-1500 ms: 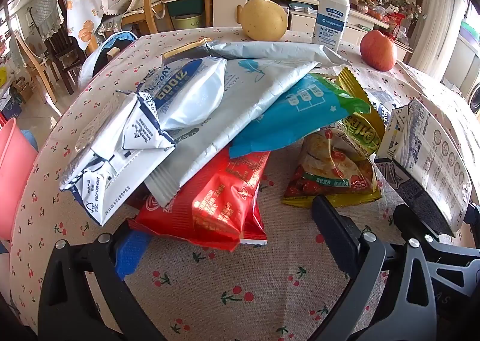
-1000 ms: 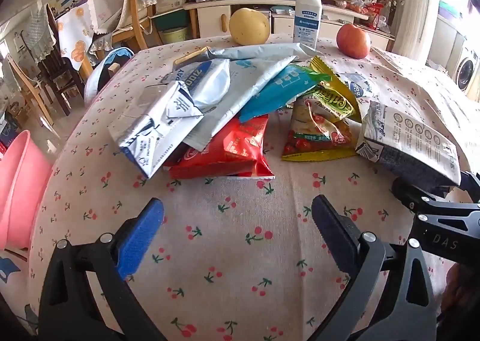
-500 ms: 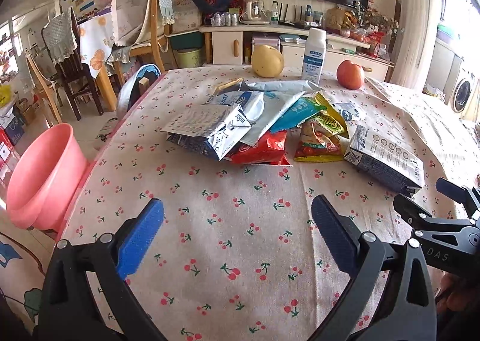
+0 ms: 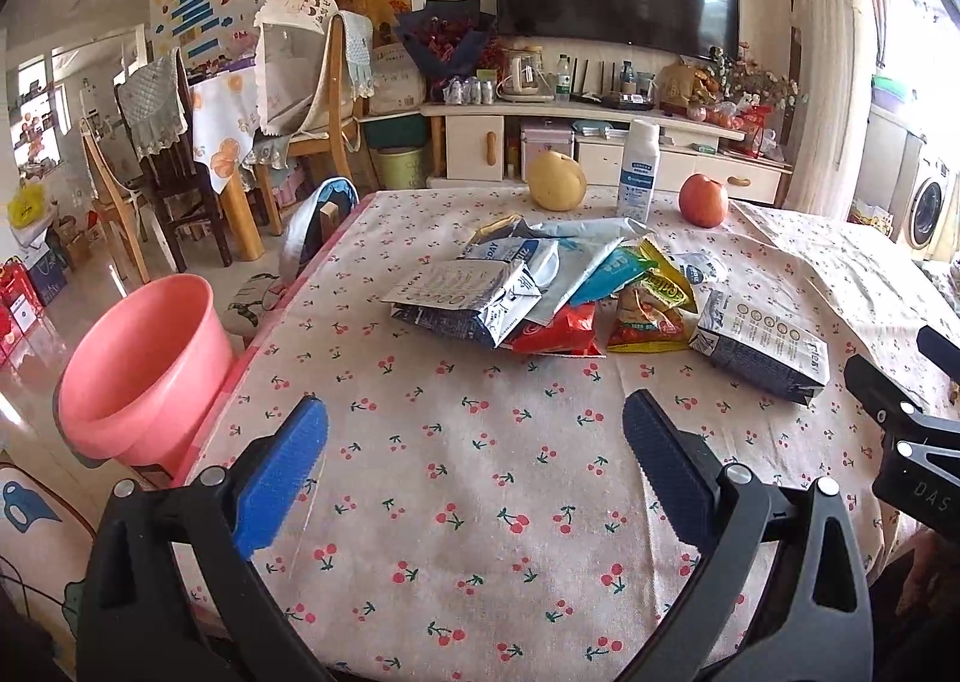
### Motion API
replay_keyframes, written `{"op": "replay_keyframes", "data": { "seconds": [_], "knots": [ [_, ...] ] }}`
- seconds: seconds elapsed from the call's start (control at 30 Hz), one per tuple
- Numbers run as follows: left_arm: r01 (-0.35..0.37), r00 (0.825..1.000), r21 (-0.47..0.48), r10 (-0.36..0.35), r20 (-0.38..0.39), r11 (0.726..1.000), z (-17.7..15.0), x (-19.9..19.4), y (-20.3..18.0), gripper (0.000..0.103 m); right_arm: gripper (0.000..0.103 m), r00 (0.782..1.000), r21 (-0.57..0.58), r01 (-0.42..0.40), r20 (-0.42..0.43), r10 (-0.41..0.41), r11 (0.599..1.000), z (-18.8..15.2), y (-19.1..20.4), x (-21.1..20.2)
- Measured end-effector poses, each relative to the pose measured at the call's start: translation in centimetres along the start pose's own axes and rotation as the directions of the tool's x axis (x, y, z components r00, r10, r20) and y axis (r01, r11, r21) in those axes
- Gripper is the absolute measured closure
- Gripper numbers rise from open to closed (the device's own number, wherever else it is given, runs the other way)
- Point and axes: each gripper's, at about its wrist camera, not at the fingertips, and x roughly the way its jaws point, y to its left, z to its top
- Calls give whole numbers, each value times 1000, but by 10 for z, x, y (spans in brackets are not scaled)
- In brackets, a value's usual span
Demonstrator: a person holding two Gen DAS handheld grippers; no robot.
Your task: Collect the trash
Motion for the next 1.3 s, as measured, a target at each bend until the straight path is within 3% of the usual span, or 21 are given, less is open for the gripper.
{"op": "replay_keyframes", "data": {
  "seconds": [0.33, 0.67, 0.97, 1.3],
  "knots": [
    [-15, 994, -21, 18, 112, 1000, 5, -37, 10, 4, 4, 989, -11, 18, 144, -17, 1000, 2, 7, -42],
    [2, 992, -32, 2, 130, 999, 4, -55, 16, 4, 4, 966, -18, 69, 250, -62, 997, -3, 9, -70],
    [4, 989, -47, 3, 145, 999, 3, -62, 17, 4, 4, 960, -8, 86, 270, -81, 996, -5, 8, -75],
    [15, 993, -62, -7, 121, 998, 0, -52, 17, 4, 4, 972, -4, 74, 224, -71, 997, -9, 4, -60]
  ]
}}
